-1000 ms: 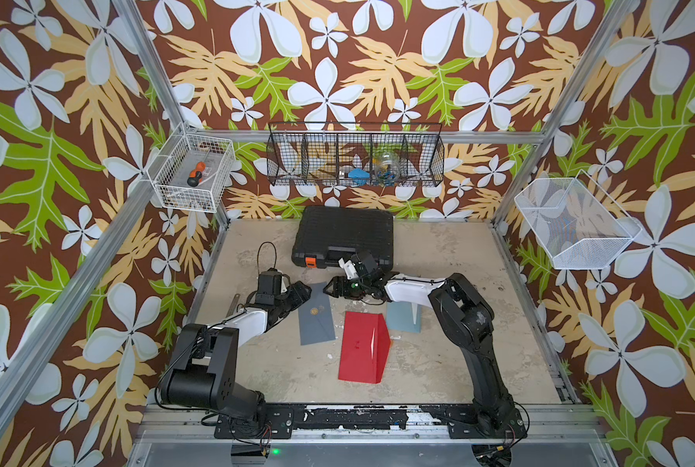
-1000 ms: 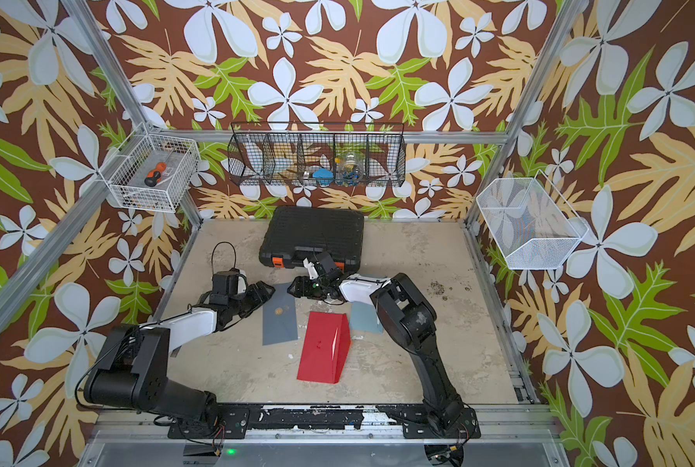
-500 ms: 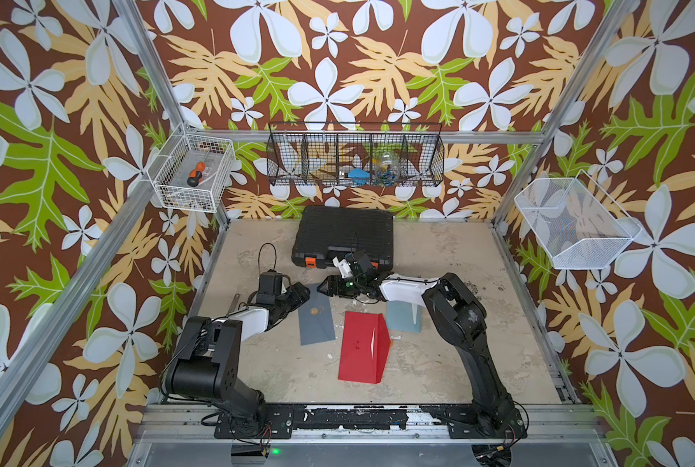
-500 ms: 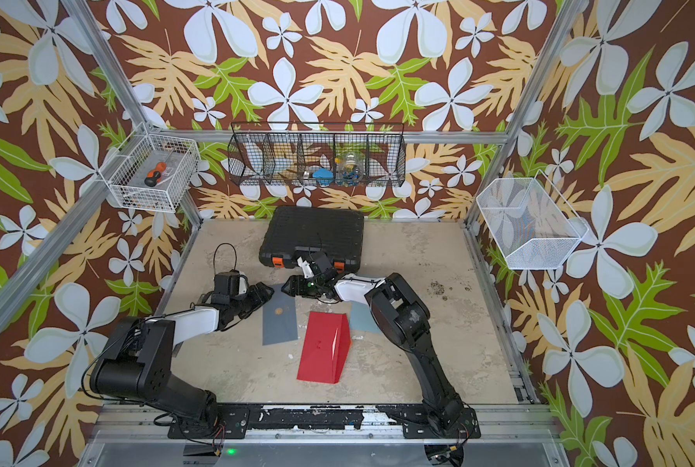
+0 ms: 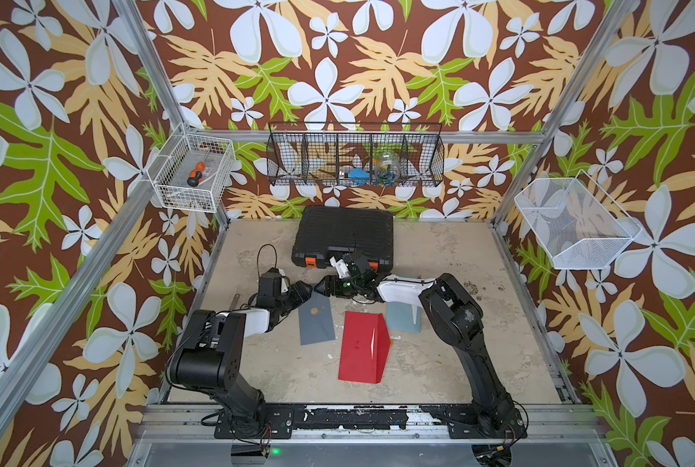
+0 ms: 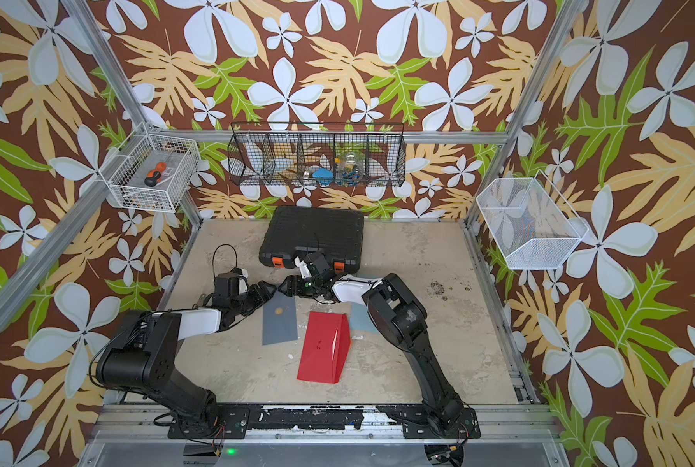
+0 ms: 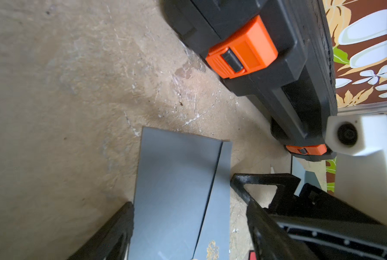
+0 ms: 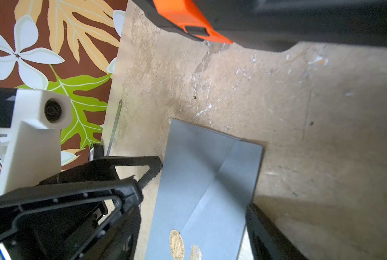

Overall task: Open the envelope
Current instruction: Pick up the envelope from the center of the board.

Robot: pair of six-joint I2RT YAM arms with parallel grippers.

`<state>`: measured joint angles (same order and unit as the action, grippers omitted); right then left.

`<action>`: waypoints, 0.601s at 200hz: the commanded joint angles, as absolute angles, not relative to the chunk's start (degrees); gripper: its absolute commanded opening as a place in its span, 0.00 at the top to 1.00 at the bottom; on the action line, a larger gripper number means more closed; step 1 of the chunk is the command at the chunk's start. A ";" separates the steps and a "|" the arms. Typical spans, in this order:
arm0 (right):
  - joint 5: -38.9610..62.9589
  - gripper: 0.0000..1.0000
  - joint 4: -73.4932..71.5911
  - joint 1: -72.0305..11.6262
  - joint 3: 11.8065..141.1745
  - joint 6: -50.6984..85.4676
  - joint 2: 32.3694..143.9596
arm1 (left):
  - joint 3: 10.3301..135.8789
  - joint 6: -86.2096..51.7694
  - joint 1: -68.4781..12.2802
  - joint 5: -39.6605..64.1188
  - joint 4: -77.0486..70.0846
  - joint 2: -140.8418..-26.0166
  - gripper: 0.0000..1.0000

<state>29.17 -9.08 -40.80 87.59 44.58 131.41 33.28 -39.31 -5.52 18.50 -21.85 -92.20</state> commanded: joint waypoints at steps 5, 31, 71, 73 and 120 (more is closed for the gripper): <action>28.58 0.23 -0.46 -40.97 85.69 48.26 132.23 | 32.21 -39.95 -5.53 19.05 -14.76 -92.56 0.20; 30.62 0.23 -2.53 -40.97 84.96 49.62 132.28 | 32.26 -40.03 -5.54 20.29 -14.94 -92.57 0.20; 32.86 0.23 -6.14 -40.98 83.64 51.21 130.41 | 31.73 -40.19 -5.53 20.99 -15.43 -91.93 0.20; 33.11 0.23 -6.35 -40.96 83.60 51.30 130.29 | 31.73 -40.17 -5.53 21.07 -15.48 -91.93 0.20; 36.72 0.26 -11.03 -41.25 81.30 52.83 127.33 | 29.71 -41.25 -5.51 21.96 -15.57 -88.93 0.21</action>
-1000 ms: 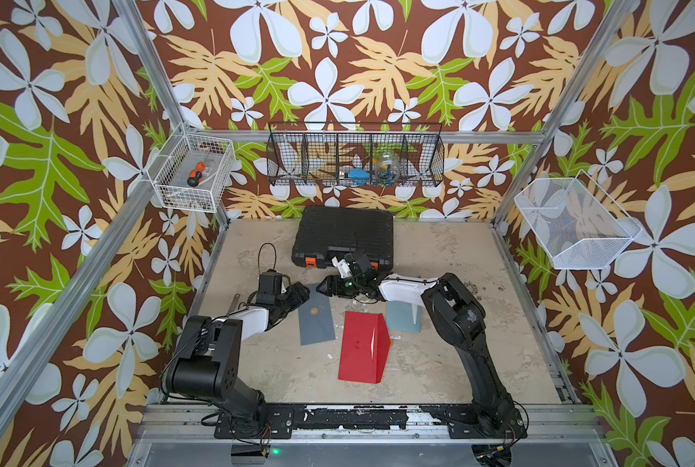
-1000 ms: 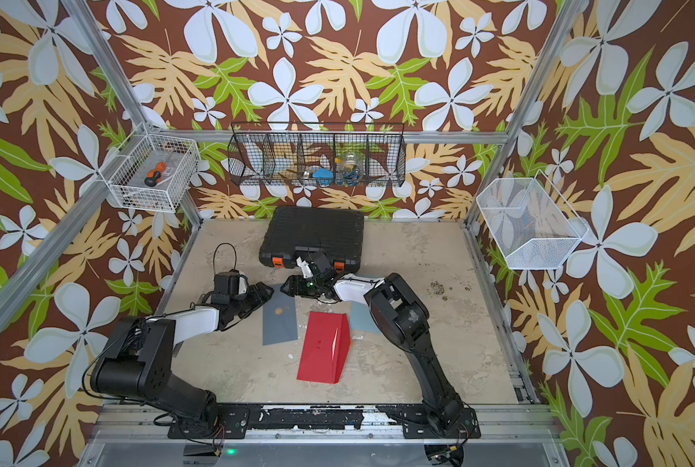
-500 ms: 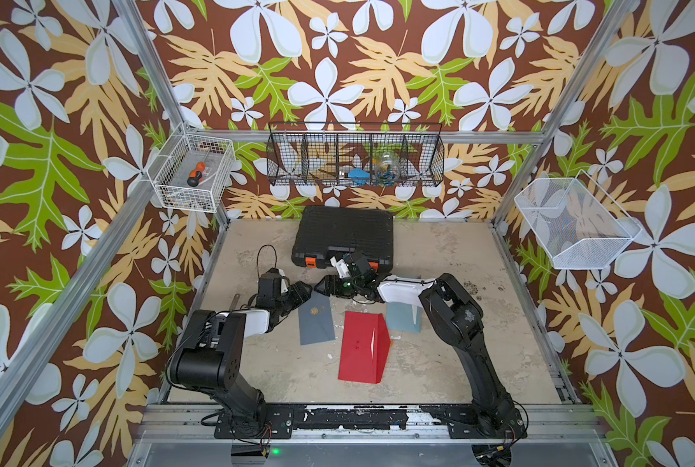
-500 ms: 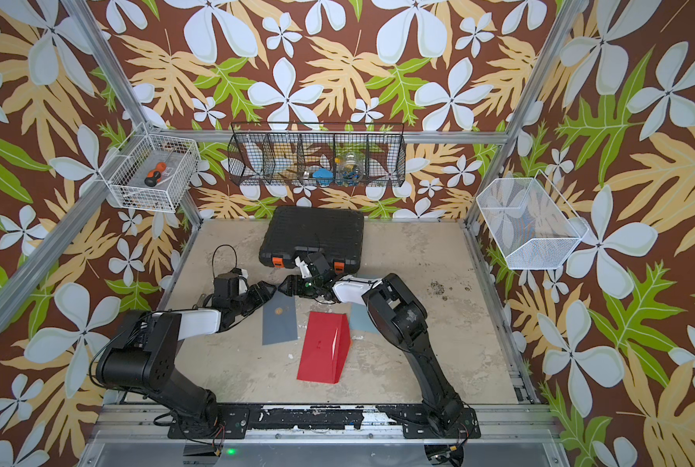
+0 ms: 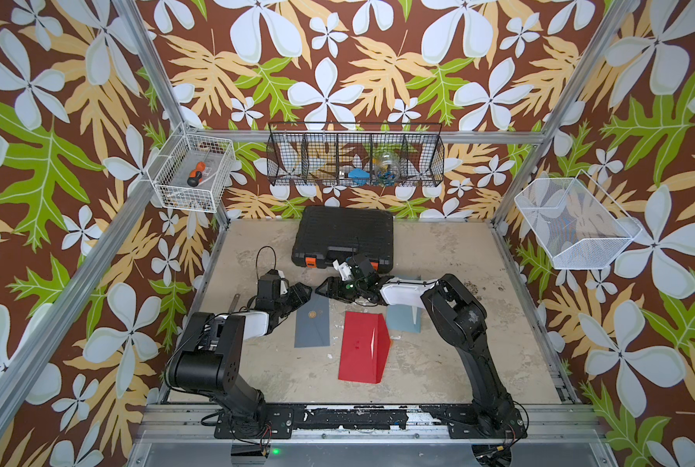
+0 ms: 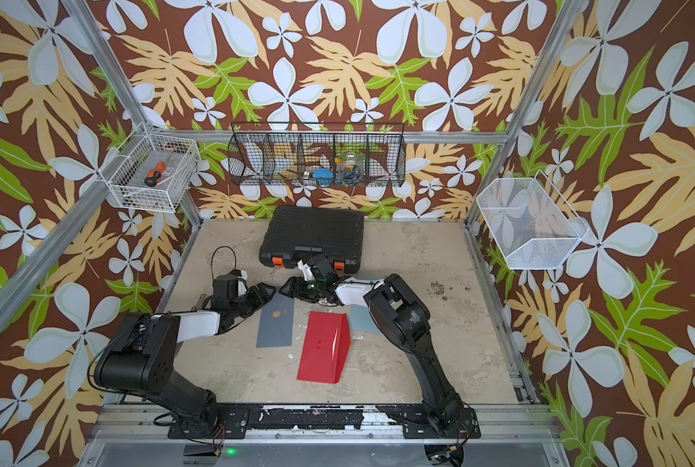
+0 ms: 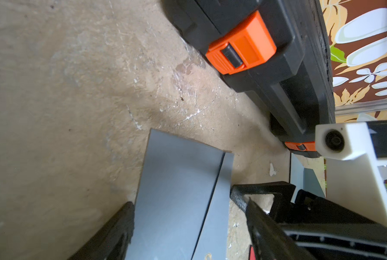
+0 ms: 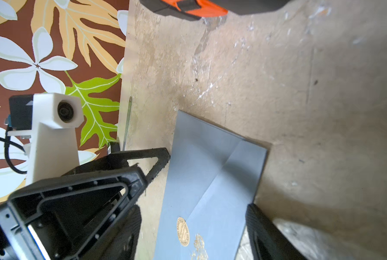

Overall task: Open the envelope
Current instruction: Pick up the envelope from the center of the board.

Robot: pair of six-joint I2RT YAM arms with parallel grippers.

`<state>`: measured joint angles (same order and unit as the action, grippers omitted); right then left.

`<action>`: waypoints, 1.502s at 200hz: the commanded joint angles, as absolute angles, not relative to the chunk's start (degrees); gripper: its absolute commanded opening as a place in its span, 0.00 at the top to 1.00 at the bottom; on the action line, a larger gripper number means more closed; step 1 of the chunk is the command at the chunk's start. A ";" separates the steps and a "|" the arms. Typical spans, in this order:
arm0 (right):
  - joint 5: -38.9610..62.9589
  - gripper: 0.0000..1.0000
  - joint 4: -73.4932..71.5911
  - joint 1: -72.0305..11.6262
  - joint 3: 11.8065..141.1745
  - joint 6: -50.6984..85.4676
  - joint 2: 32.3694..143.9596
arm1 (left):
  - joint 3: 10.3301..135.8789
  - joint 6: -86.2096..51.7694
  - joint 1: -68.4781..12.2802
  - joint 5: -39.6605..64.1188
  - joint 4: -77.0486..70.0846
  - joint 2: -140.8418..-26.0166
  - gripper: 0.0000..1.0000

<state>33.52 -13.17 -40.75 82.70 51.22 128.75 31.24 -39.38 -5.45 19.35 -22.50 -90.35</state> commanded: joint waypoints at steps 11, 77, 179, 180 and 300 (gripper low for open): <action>37.04 0.26 -11.47 -41.35 80.42 52.82 126.36 | 28.66 -41.54 -5.54 21.79 -15.84 -87.48 0.20; 38.88 0.27 -16.02 -41.54 75.89 54.68 123.86 | 23.06 -45.14 -5.54 24.00 -18.69 -80.96 0.21; 22.55 0.30 3.96 -41.52 82.48 47.24 124.22 | 27.22 -42.02 -5.54 20.88 -16.45 -82.77 0.19; 22.57 0.30 4.04 -41.55 82.59 47.26 124.25 | 27.28 -41.97 -5.54 20.94 -16.44 -82.82 0.19; 24.49 0.31 6.57 -43.51 87.37 53.17 129.50 | 25.69 -44.37 -5.53 25.59 -20.24 -85.34 0.20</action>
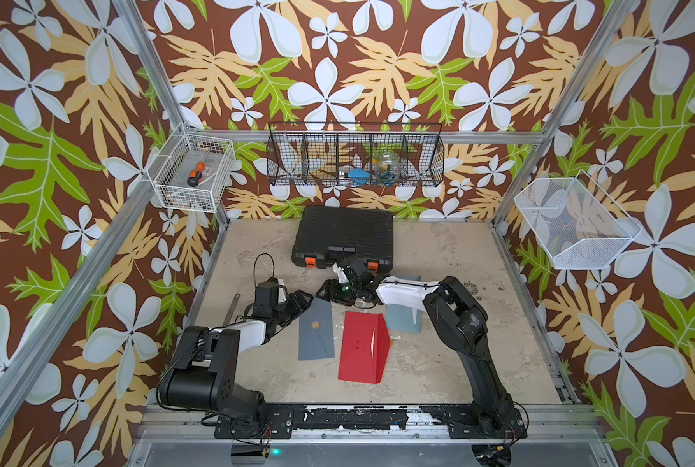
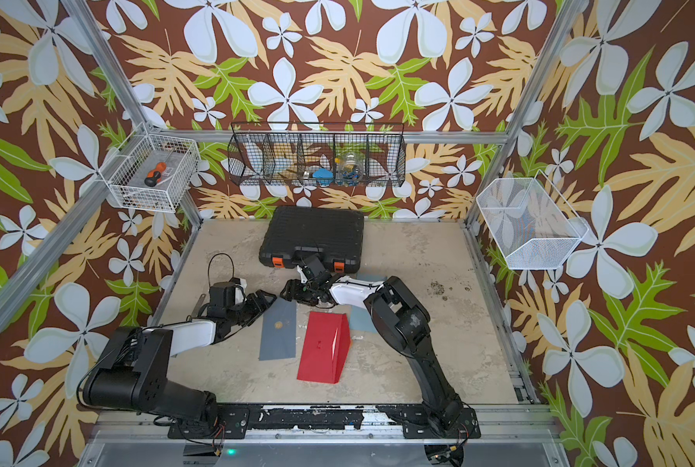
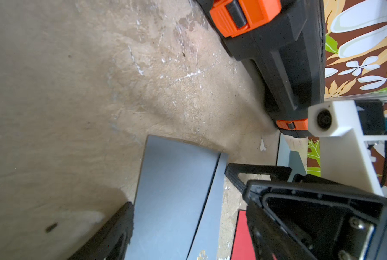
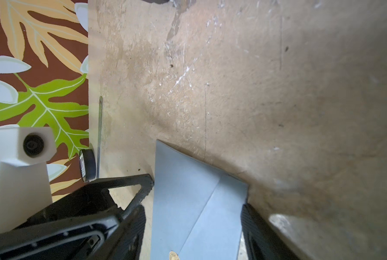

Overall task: Open the envelope
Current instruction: Pick up the envelope from the center of the board.

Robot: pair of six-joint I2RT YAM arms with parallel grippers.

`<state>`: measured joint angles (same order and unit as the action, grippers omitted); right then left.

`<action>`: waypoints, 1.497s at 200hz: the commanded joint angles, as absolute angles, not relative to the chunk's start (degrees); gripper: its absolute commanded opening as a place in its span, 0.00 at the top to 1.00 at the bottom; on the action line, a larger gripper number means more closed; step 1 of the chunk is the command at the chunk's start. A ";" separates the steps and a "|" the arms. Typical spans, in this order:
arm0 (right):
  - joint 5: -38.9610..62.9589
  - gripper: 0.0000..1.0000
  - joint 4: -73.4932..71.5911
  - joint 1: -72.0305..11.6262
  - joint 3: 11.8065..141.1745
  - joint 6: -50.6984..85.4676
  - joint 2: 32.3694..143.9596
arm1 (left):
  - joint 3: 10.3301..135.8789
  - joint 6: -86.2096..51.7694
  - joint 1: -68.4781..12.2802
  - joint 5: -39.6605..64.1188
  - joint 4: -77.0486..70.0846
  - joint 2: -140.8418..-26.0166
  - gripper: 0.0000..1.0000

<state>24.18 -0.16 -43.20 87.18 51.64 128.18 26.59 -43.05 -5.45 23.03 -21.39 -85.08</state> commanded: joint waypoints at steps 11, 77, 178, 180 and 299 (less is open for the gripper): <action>25.05 0.31 6.14 -43.51 87.49 53.04 129.23 | 25.34 -44.89 -5.54 25.75 -20.70 -85.34 0.20; 30.83 0.32 -3.03 -43.46 84.28 54.66 126.88 | 24.79 -45.39 -5.54 25.31 -20.83 -84.73 0.20; 29.06 0.33 -5.84 -43.34 81.73 54.76 124.47 | 24.75 -45.37 -5.54 24.33 -19.45 -82.98 0.20; 28.82 0.33 -5.64 -43.40 81.74 54.62 124.41 | 24.78 -45.36 -5.47 24.23 -19.39 -82.93 0.20; 23.72 0.35 2.25 -45.09 77.17 56.03 122.82 | 22.92 -46.13 -5.54 23.79 -17.76 -79.45 0.20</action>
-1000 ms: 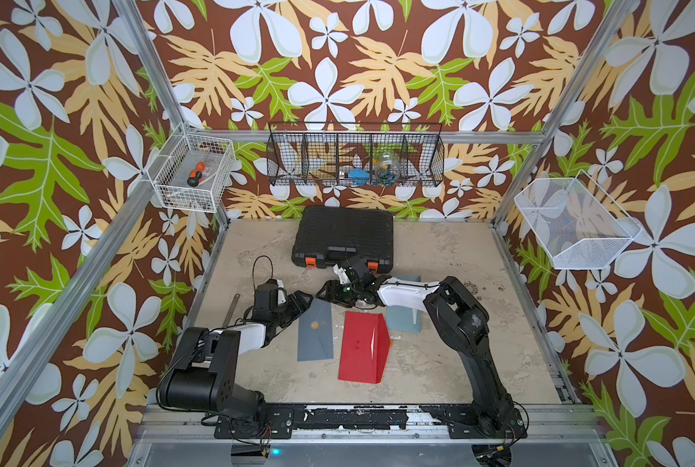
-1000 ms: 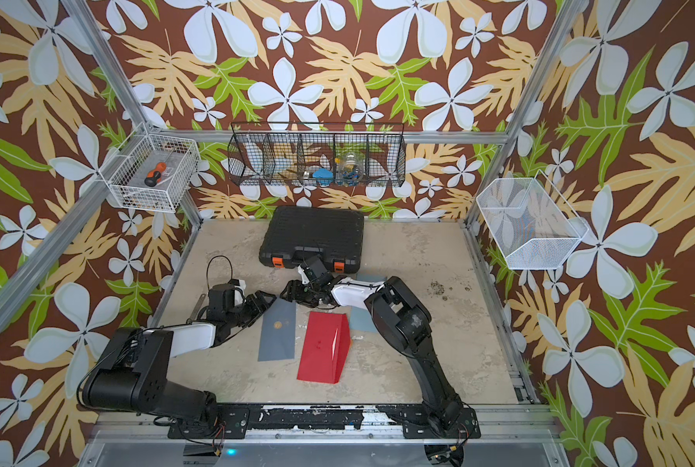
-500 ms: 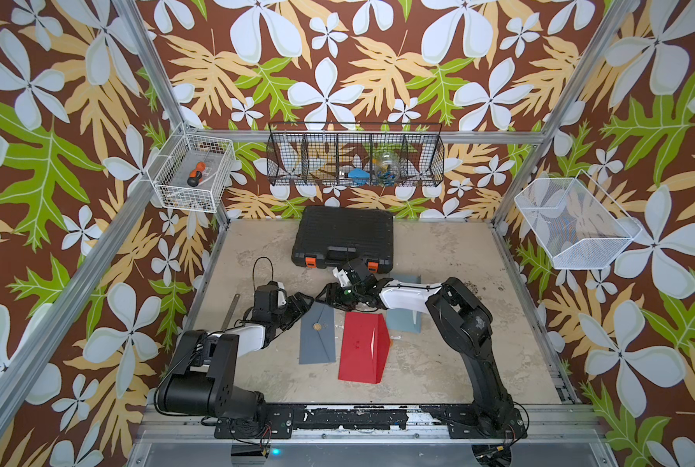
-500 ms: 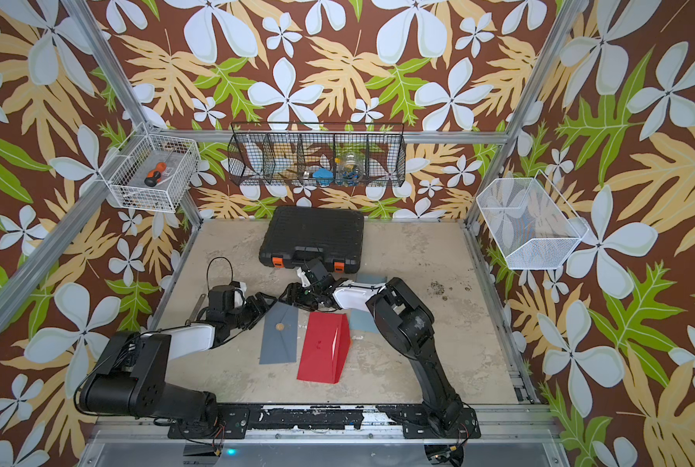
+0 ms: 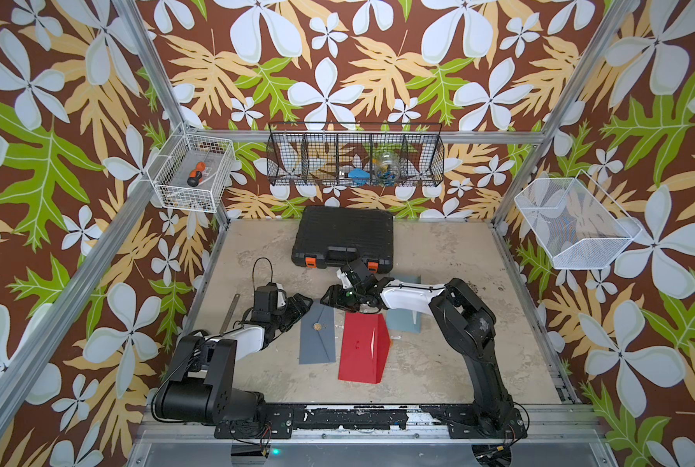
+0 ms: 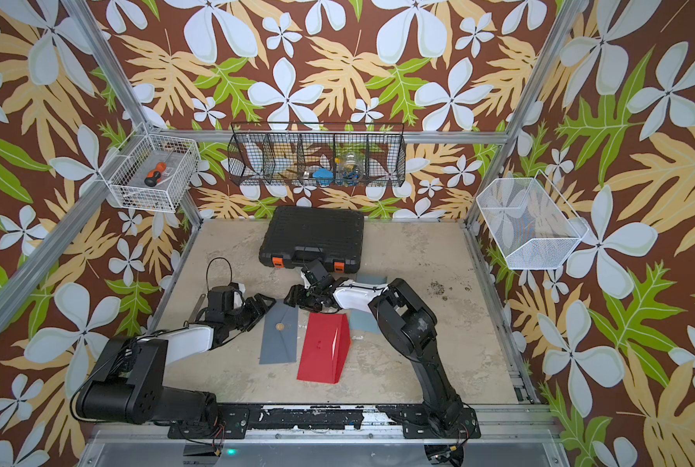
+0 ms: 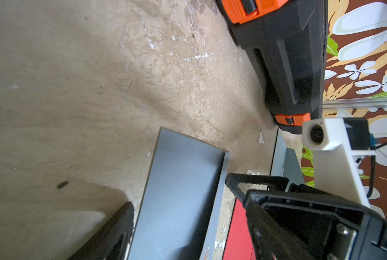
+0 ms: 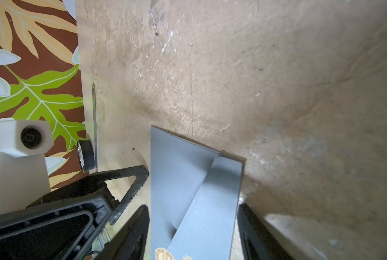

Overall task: Open the envelope
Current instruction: Pick up the envelope from the center of the board.

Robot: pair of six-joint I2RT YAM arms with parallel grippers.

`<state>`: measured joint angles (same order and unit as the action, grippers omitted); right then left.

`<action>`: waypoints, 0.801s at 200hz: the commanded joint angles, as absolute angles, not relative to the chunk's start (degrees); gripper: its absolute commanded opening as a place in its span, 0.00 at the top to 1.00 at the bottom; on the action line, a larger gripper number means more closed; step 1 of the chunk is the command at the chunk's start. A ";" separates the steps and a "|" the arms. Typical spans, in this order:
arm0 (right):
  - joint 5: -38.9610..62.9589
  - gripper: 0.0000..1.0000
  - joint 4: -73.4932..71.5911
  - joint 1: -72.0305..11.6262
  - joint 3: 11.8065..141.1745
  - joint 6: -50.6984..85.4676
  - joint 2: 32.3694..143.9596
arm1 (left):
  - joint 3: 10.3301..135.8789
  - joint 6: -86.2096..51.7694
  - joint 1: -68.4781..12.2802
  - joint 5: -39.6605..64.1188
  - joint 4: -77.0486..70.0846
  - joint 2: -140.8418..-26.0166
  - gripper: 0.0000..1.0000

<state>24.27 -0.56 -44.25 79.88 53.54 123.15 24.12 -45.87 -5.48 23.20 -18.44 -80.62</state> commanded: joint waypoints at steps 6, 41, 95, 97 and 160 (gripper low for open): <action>23.94 0.36 0.79 -45.24 76.04 56.87 122.39 | 22.41 -46.69 -5.54 24.54 -18.19 -79.12 0.20; 24.07 0.36 -2.36 -45.71 74.11 58.89 121.89 | 19.47 -48.61 -5.54 26.04 -19.58 -77.27 0.20; 24.96 0.40 -1.31 -45.83 74.66 58.79 123.83 | 16.89 -51.77 -5.53 28.47 -24.30 -77.19 0.20; 24.96 0.41 -1.32 -45.80 74.70 58.75 123.84 | 16.94 -51.86 -5.49 28.54 -24.33 -77.22 0.20; 25.64 0.43 0.58 -45.90 76.79 56.83 124.36 | 18.19 -51.42 -5.52 28.34 -22.68 -74.90 0.20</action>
<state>26.41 -7.57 -45.50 76.25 58.17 123.13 17.76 -51.33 -5.48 27.44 -24.05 -75.40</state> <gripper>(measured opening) 0.574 0.803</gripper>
